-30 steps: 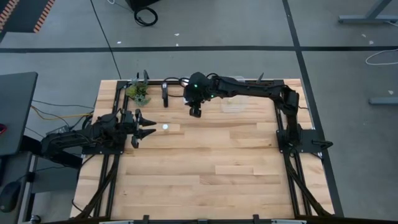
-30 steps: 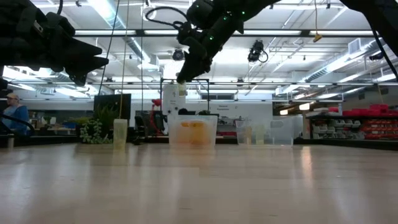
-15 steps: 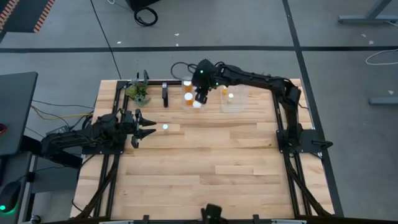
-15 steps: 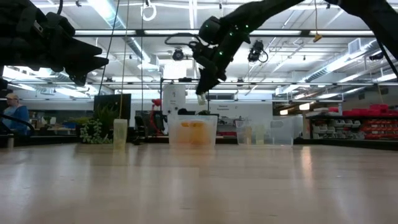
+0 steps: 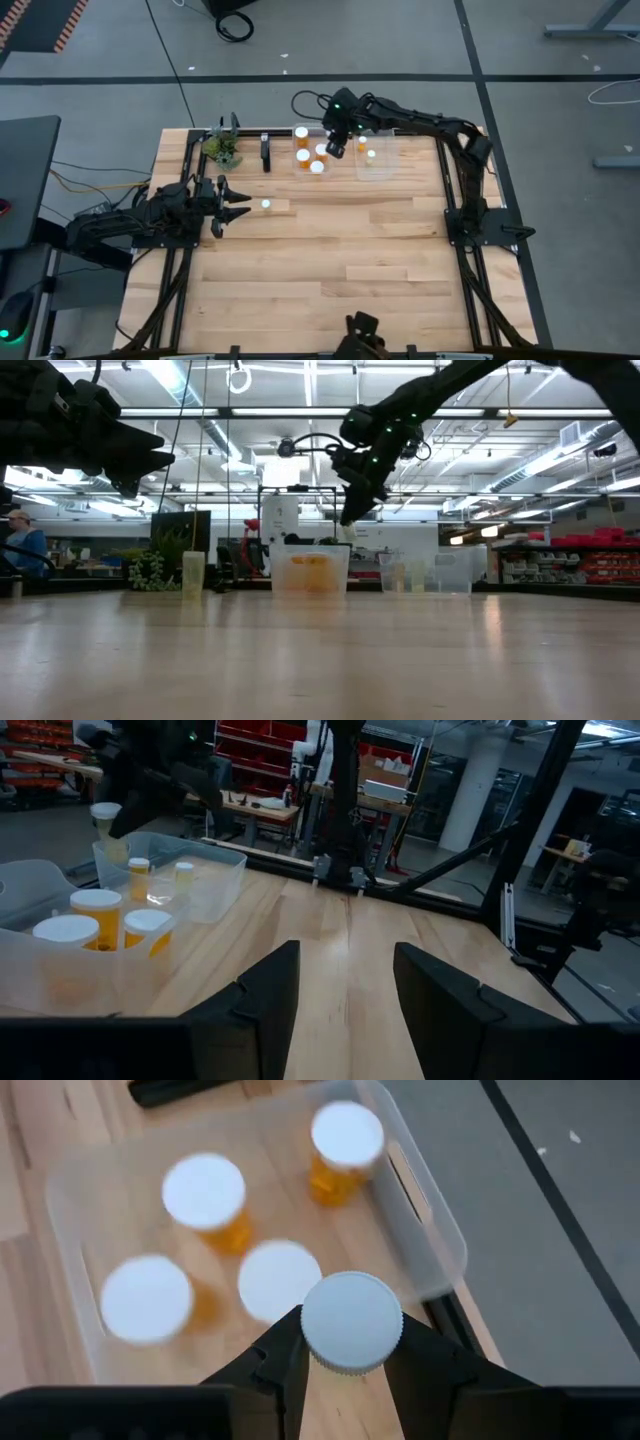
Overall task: Pick and place medicine bottles into bin by pill shape (circle, oval)
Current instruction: Put the small yellow pill bottle into the right transparent bin
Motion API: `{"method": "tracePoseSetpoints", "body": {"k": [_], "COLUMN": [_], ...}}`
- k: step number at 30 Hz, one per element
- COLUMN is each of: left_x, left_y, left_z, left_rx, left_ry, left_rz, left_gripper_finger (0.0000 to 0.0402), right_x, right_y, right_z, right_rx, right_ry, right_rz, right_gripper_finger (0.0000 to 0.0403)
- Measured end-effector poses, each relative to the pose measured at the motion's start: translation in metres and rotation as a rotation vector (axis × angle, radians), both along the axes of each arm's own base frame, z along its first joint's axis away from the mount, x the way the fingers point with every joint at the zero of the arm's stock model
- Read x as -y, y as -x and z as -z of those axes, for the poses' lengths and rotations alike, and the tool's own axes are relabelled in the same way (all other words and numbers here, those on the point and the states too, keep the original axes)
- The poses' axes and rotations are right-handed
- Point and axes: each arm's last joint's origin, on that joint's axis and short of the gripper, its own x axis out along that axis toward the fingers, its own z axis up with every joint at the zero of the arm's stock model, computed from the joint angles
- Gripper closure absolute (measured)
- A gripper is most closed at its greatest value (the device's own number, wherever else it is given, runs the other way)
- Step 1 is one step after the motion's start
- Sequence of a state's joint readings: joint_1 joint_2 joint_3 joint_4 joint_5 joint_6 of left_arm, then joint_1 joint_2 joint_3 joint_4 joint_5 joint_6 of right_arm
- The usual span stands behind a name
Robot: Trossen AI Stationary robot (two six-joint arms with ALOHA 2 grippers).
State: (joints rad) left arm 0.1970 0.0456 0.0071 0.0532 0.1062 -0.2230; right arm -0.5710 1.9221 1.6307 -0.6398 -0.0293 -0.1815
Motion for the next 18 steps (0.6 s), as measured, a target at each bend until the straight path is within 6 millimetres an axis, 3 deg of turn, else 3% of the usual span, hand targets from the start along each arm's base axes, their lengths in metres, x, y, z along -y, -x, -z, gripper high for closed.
{"method": "tracePoseSetpoints", "body": {"k": [11,18], "left_x": [0.0,0.0], "left_y": [0.0,0.0], "left_z": [0.0,0.0], "left_rx": [0.0,0.001], "left_ry": [0.0,0.0], "left_rz": [0.0,0.0], "left_gripper_finger": [0.023,0.023], "right_x": [-0.03,-0.03], "right_y": [0.082,0.129], "right_z": [0.008,0.02], "right_rx": [0.099,0.146], "right_ry": [0.06,0.087], "right_rz": [0.113,0.238], "right_gripper_finger": [0.0276,0.0276]}}
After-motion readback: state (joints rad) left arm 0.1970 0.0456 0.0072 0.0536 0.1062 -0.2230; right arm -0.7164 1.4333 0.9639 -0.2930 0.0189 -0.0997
